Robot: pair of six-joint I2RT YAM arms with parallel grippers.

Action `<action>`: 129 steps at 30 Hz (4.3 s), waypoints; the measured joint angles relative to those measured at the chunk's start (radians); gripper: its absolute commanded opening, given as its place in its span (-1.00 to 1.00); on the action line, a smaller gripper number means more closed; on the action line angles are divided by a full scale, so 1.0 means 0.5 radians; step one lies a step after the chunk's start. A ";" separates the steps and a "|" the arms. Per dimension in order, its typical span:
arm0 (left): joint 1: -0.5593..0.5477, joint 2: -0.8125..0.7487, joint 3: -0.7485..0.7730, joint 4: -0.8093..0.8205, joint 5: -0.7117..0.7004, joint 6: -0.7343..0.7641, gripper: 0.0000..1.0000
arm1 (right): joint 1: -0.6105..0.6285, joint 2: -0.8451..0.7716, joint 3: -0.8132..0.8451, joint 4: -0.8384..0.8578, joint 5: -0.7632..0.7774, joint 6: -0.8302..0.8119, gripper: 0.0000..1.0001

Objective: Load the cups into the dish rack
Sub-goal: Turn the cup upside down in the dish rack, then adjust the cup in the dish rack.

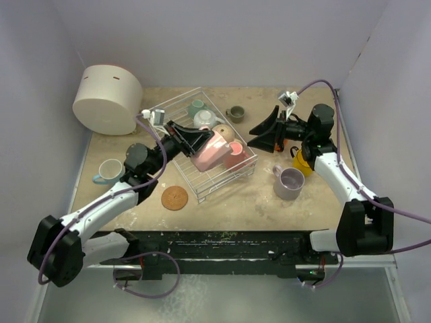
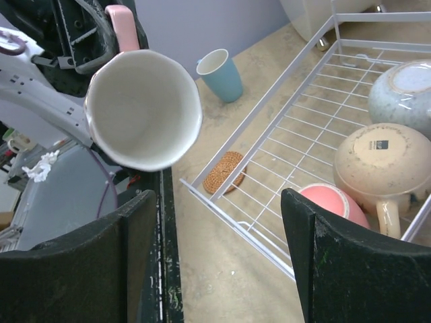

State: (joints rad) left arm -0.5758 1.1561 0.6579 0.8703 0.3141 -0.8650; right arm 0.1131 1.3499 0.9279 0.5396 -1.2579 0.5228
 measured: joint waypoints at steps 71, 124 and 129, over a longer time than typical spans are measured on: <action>0.230 1.626 2.082 -3.513 -0.383 3.970 -0.82 | -0.061 -0.059 0.018 -0.233 0.127 -0.314 0.52; 0.248 0.166 1.188 -2.091 0.346 1.161 0.99 | -0.061 -0.059 0.018 -0.311 0.175 -0.495 0.51; 0.184 0.123 1.170 -2.174 0.161 0.371 0.99 | -0.061 -0.059 0.047 -0.398 0.195 -0.571 0.51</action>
State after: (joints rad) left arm -0.4839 1.2175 1.2430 -0.2165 0.3946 -0.6796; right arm 0.0826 1.3205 0.9516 0.3405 -1.1606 0.2375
